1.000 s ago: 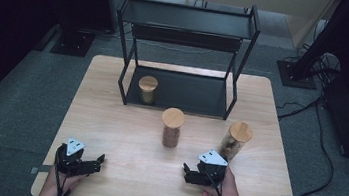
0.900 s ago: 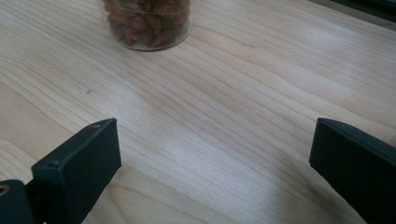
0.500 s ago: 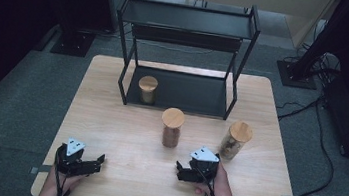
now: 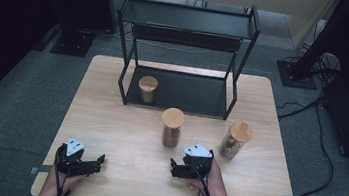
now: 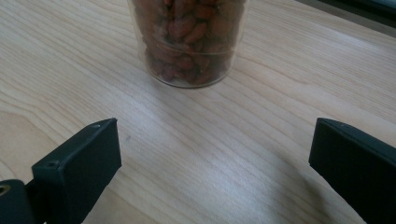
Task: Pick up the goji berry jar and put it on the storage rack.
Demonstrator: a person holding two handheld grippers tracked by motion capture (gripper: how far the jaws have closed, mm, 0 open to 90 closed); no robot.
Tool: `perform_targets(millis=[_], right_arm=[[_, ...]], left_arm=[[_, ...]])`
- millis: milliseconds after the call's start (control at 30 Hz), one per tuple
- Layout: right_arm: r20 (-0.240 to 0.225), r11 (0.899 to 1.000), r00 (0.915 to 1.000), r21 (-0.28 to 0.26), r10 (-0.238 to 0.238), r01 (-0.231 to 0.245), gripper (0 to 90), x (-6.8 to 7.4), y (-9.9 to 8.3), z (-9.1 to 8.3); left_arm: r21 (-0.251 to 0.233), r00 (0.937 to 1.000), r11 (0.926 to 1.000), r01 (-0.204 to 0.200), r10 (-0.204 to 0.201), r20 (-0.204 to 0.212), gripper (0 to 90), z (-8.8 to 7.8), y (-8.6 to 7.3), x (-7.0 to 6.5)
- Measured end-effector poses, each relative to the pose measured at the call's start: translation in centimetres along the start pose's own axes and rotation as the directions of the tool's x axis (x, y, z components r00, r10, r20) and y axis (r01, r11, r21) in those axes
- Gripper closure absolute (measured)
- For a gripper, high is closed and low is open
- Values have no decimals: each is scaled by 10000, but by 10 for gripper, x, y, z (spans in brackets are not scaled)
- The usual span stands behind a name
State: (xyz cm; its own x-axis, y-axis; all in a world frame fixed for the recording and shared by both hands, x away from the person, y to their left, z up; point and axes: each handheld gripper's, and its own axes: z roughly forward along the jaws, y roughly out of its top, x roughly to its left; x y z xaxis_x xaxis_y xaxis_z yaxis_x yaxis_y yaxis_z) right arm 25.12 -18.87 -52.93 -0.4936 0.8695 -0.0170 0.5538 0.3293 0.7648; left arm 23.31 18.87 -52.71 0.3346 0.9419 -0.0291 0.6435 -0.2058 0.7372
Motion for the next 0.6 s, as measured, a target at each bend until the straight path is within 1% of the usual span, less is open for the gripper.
perform_targets(millis=[267,600], right_arm=[[-158,10000,9999,-33,2,-2,34,3,9,5],[-159,9998,9999,-201,-64,60,35,7,26,11]], left_arm=[[11,10000,10000,-30,30,0,46,0,0,0],[10,10000,10000,-32,32,3,46,0,0,0]])
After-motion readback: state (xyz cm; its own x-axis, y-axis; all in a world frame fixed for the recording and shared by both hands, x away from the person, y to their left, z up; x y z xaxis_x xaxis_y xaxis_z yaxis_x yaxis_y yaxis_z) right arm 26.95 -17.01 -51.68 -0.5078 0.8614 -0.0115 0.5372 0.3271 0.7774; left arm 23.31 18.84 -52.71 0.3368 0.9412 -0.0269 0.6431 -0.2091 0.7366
